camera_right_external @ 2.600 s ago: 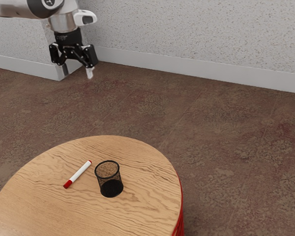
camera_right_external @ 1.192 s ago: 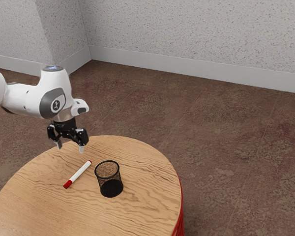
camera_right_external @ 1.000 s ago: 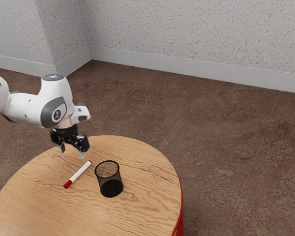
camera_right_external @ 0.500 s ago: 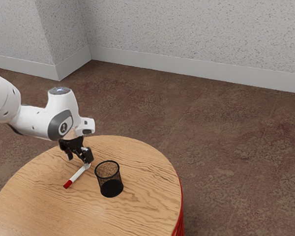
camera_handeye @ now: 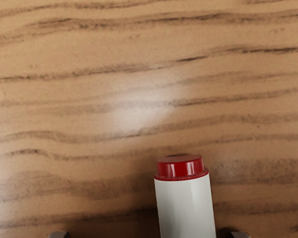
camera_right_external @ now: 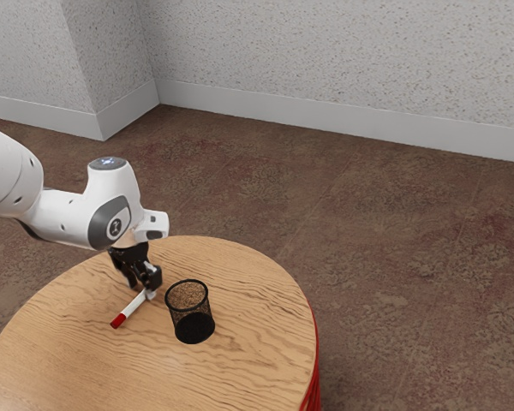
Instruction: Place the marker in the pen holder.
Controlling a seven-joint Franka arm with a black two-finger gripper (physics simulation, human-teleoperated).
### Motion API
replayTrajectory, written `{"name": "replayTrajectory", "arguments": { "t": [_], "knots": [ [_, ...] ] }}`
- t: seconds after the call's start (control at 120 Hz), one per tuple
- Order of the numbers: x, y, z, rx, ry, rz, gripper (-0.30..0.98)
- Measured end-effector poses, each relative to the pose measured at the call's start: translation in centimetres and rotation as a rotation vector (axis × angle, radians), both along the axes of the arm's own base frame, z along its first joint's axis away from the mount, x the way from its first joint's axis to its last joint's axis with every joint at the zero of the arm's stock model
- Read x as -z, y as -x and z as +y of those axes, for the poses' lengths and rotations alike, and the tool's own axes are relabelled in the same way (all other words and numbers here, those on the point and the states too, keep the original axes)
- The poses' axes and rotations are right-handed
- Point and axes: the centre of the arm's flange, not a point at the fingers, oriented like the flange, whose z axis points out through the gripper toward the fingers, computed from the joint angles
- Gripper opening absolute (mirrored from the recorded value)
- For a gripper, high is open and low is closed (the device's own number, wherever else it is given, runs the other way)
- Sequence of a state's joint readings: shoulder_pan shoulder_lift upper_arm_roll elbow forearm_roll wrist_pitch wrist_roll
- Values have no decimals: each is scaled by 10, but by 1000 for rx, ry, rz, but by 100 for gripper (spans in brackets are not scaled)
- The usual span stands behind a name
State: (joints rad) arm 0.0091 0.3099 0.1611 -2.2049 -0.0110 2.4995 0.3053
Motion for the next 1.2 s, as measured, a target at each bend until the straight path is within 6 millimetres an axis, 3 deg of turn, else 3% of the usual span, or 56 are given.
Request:
{"name": "replayTrajectory", "arguments": {
  "t": [0.358,0.683,0.8,0.967,1.083,1.2],
  "knots": [
    [-4,-2,0,17,-12,-4,6],
    [-12,-3,0,20,-8,-16,-3],
    [-56,-9,-10,38,-8,-97,-5],
    [-144,-14,-41,91,-12,-305,-5],
    [-188,12,-60,117,-14,-464,-5],
    [-208,28,-85,162,-12,-570,-5]
  ]
}}
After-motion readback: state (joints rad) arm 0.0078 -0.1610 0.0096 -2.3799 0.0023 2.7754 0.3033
